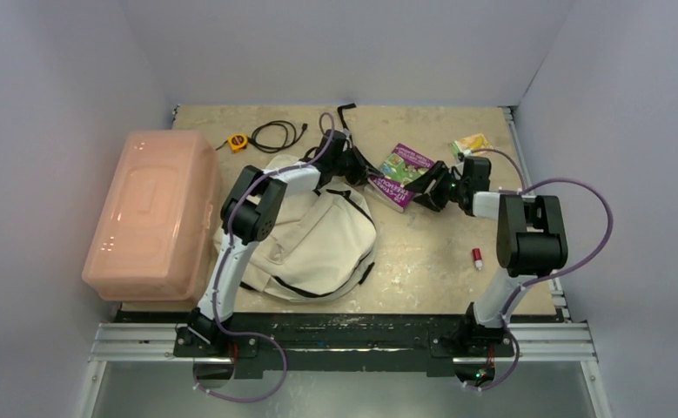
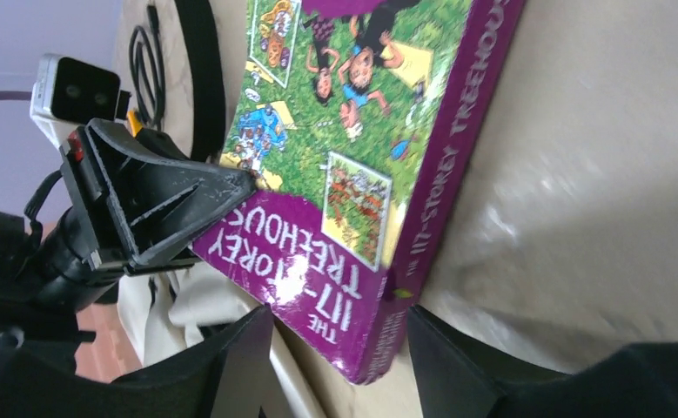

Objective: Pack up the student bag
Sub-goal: Pick up the book from the center of the board.

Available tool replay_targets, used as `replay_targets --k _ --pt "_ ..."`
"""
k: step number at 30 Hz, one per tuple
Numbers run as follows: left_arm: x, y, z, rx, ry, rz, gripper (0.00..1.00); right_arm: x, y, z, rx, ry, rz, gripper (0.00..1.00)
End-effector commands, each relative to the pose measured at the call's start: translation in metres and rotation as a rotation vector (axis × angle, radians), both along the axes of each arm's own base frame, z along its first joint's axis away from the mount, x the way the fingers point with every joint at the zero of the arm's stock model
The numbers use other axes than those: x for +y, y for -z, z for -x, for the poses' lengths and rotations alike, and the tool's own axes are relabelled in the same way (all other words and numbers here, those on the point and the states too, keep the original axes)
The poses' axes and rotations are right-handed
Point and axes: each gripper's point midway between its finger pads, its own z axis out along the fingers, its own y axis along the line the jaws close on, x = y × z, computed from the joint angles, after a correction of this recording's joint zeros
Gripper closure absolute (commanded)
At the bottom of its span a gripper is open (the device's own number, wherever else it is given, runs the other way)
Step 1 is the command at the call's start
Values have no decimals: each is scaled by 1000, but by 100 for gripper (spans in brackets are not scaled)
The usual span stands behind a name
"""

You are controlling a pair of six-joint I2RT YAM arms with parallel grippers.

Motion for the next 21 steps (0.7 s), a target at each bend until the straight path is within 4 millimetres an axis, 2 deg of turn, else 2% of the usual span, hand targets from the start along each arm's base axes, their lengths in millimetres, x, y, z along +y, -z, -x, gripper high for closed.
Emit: replay_targets --k 1,4,7,12,14,16,19,21 --pt "-20 -62 43 50 139 184 100 -20 0 29 -29 8 -37 35" --pt "-21 -74 52 61 148 216 100 -23 8 46 -16 15 -72 26" --pt "-27 -80 61 69 179 237 100 -19 10 49 -23 2 -111 16" --pt "-39 -84 79 86 235 254 100 -11 5 36 -88 -14 -226 17" --pt "-39 -83 83 93 247 247 100 -9 -2 31 -139 -6 -259 24" --pt "-38 -81 86 98 257 244 100 -9 -18 24 -223 11 -303 32" --pt "-38 -76 89 93 273 220 100 -9 -30 22 -282 34 -353 51" --pt "-36 -72 91 92 285 192 100 -10 -35 20 -307 52 -377 59"
